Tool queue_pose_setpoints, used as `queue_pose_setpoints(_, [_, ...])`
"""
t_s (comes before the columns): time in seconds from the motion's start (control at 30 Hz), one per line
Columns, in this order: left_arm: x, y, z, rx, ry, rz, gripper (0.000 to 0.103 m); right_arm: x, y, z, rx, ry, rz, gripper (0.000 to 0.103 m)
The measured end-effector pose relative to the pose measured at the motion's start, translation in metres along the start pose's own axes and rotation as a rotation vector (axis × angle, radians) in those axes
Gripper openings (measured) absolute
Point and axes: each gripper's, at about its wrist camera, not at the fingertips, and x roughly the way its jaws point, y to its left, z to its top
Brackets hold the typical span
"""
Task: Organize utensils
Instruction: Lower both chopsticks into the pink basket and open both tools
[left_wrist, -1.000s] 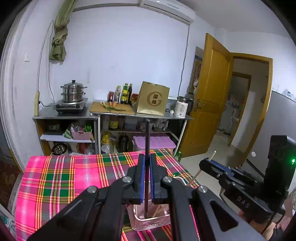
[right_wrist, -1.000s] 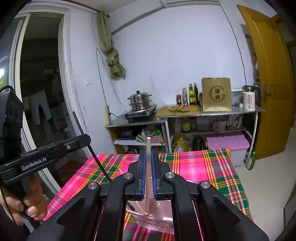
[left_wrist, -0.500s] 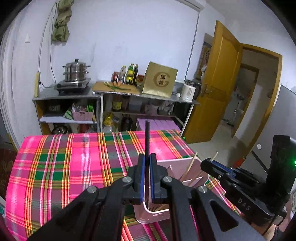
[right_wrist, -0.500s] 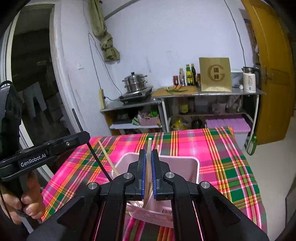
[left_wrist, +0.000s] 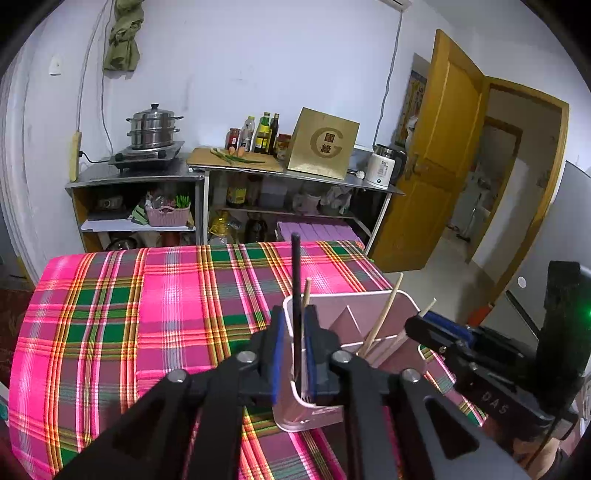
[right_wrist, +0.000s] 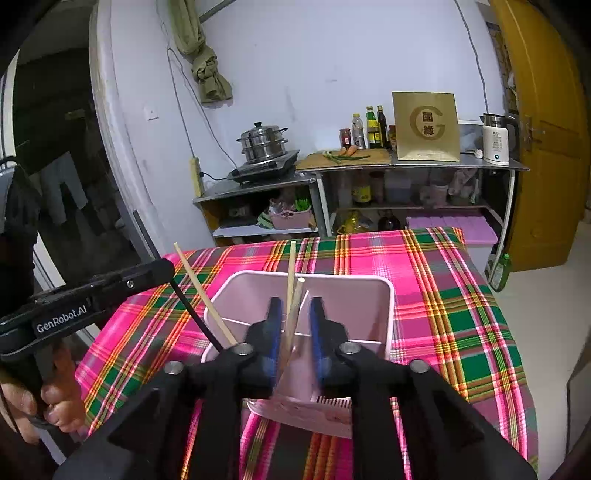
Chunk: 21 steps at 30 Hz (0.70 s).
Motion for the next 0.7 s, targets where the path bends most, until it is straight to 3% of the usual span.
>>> queue_pose_setpoints(0.07, [-0.005,0.001,-0.003,-0.01,-0.001,-0.008,0.023,-0.005,0.0,-0.001,-0.001,-0.002,-0.001,0.019])
queue_pose_setpoints(0.37, [-0.044,0.0,-0.033,-0.003,-0.025,-0.004,0.025,-0.056,0.006,-0.019,-0.014,-0.057,0.016,0.019])
queue_pose_setpoints(0.7, [-0.108,-0.016,-0.103,0.015,-0.068,0.008,0.032,-0.12,0.013,-0.079,-0.02,-0.078,0.014,0.019])
